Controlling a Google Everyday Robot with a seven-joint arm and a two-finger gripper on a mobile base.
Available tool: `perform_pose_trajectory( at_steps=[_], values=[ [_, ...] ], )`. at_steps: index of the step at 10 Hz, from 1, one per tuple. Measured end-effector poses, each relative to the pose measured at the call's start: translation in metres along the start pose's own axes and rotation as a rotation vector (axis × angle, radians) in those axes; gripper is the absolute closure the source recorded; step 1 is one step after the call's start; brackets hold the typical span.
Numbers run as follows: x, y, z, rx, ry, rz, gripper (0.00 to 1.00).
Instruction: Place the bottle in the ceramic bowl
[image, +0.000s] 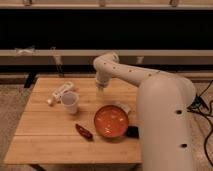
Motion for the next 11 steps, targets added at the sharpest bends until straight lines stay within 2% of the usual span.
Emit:
perform_pose_trajectory(
  at_steps=[4,5,7,8,11],
  values=[
    [0.000,-0.001,0.000,0.006,0.005,-0.004,0.20],
    [-0.002,-0.011,-0.001,0.030,0.017,-0.043,0.20],
    [-0.016,-0.030,0.003,0.045,0.025,-0.107,0.20],
    [-0.032,-0.045,0.009,0.054,0.031,-0.161,0.20],
    [-0.084,-0.073,0.022,0.062,0.006,-0.338,0.20]
  ],
)
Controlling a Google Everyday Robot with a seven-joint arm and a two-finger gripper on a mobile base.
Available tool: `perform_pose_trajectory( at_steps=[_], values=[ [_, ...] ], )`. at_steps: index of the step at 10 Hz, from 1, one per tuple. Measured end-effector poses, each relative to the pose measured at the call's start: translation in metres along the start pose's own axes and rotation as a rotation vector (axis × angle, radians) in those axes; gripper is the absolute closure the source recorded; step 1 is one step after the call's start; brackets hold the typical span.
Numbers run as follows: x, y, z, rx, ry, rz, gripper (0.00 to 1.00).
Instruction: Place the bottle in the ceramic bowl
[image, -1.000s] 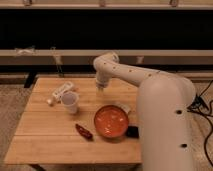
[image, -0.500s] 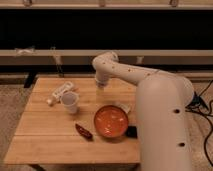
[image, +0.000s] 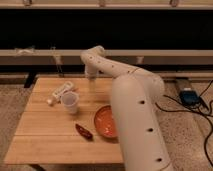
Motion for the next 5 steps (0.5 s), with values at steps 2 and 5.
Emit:
perform_pose_trajectory(
  at_steps=[2,5],
  values=[
    [-0.029,-0.023,0.009,-0.001,-0.030,-0.118,0.20],
    [-0.071,-0.036,0.019,-0.013,-0.081,-0.302,0.20]
  ],
)
